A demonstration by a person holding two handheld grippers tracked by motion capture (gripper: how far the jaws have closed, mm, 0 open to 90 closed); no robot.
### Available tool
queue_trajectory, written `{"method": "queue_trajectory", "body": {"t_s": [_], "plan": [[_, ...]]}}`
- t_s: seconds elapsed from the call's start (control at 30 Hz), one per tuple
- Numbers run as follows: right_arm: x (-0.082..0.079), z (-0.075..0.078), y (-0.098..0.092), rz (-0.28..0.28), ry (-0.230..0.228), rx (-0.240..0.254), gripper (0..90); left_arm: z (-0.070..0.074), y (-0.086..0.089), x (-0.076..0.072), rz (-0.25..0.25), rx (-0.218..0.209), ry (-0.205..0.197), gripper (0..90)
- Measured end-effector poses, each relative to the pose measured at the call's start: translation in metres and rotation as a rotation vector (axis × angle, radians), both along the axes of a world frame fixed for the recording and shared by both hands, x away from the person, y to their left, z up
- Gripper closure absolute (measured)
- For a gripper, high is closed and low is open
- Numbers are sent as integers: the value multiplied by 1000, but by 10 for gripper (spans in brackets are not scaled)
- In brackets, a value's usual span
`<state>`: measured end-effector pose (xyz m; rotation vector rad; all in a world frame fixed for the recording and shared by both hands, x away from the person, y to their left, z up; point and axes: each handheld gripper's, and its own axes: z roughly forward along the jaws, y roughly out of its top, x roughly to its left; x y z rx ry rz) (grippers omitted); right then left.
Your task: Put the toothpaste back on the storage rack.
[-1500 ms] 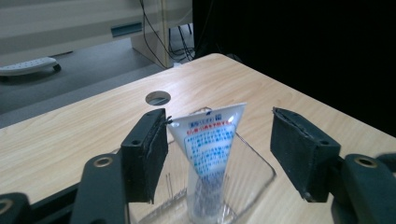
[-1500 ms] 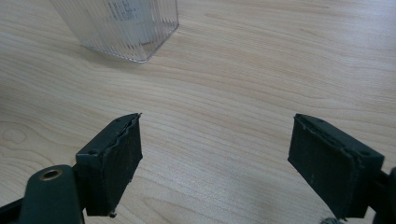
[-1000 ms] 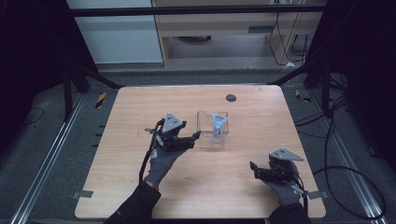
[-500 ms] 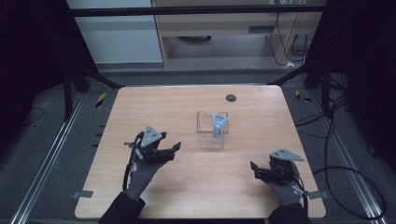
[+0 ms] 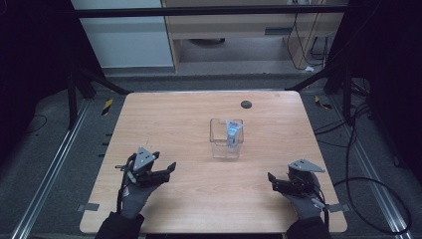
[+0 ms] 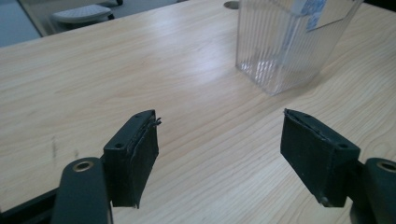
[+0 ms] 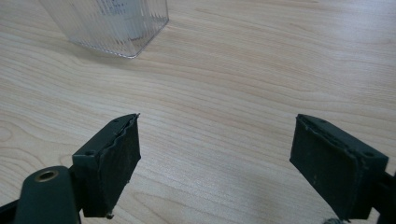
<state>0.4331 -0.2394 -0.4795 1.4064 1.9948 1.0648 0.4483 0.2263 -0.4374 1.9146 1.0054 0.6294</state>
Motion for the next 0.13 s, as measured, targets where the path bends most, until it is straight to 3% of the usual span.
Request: {"method": "queue_trajectory", "body": {"t_s": [0.13], "plan": [[-1,1,-1,-1,-5,0,153,-6,13,-5,26,8,8,252]]}}
